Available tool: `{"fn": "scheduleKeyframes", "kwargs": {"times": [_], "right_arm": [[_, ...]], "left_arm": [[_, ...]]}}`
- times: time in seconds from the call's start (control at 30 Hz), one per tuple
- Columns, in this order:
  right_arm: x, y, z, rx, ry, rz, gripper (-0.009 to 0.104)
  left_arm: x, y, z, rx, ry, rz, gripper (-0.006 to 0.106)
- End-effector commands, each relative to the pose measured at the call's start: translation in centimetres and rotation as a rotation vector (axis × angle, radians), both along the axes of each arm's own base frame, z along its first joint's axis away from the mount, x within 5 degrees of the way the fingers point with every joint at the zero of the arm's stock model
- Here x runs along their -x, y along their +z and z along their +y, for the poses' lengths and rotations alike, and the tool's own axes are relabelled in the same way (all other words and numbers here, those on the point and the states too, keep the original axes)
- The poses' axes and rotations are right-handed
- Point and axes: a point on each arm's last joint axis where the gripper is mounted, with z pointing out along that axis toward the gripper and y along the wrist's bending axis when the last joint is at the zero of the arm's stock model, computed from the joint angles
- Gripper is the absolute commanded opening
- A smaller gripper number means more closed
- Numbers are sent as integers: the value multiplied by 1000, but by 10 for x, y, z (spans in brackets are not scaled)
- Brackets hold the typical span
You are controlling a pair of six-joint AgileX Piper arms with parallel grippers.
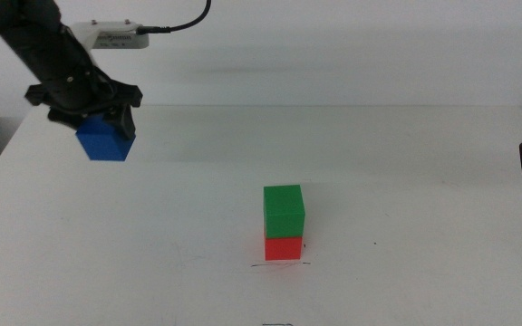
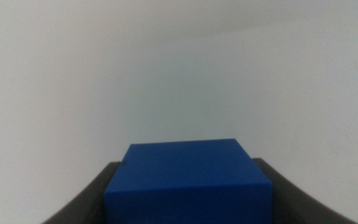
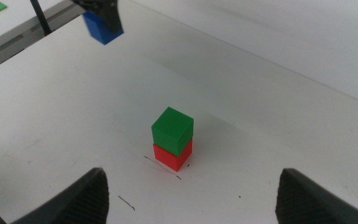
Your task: Stack red cubes first, then green, then blue cubes in a specific spot.
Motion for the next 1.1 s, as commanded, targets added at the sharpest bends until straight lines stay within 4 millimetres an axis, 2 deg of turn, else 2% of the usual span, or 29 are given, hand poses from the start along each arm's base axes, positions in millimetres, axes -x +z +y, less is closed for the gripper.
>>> {"fn": "scheduleKeyframes", "kwargs": {"times": [0.0,0.2,0.43,0.6,0.83,1.07], "right_arm": [[-1,14,-1,-40,-10,-84,93],[-1,14,-1,-40,-10,-84,93],[-1,14,-1,-40,-10,-84,93],[-1,14,-1,-40,-10,-84,93],[-1,14,-1,-40,-10,-84,93],[-1,14,-1,-41,-10,-84,93]], "left_arm": [[31,42,-6,19,52,-137,20],[78,60,-32,35,168,-149,20],[108,74,-96,29,227,-116,20],[115,80,-144,21,167,-106,20],[115,76,-202,-5,101,-42,21],[115,70,-234,15,102,-27,21]]}}
